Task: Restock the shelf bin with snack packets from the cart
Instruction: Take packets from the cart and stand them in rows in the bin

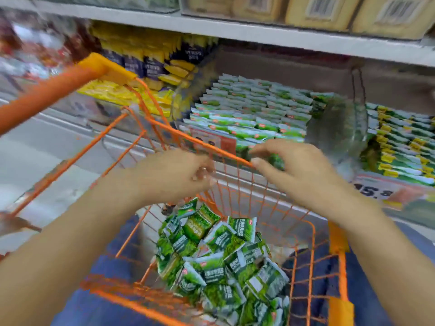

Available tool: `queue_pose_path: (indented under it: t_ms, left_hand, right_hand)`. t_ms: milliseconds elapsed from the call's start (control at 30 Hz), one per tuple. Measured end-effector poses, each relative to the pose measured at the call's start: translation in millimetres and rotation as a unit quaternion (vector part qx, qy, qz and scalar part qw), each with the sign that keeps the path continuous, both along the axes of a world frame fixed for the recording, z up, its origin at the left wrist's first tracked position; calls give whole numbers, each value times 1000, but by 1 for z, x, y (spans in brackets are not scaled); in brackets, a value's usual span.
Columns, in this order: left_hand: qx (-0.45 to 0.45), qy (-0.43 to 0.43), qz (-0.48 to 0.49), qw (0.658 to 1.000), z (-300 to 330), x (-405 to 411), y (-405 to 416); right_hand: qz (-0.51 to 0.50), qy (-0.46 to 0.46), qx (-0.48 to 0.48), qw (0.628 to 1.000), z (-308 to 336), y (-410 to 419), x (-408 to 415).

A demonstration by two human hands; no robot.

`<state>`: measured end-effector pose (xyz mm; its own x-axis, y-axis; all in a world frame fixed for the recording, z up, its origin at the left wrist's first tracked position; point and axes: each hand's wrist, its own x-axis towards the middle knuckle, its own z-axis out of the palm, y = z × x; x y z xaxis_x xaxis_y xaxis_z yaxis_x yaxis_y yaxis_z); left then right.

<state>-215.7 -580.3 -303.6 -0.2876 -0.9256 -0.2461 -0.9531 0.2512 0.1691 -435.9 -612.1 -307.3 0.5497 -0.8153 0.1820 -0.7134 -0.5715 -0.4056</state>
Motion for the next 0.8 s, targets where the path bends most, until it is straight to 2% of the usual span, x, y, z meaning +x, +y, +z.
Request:
queue_pose_path:
  t_ms: [100,200,300,367,433,567,700,800]
  left_hand:
    - [76,-85,9,993,-22,18,31]
    - [109,-123,23,986,-40,33,49]
    - [157,-124,49,979,-53,43,55]
    - [180,-107,56,976,-58,48,53]
    - [164,-84,60,981,-63,50,51]
    - [145,-48,56,987,-67,51,51]
    - [148,-62,61,985,-68,54,50]
    - [135,-57,62,987,-65,53,50]
  right_hand:
    - [123,198,29,972,-5,11,41]
    - [207,385,17,899,-26,36,80]
    - [304,481,-1,822,-52,62,104]
    - [324,510,-7,797,-70,60,109]
    - [318,519,7,793,-95,41,106]
    - [273,515,153,798,-124,20,91]
    - [261,521,155,797,-135,18,86]
    - [248,450,166,842,-122,14,95]
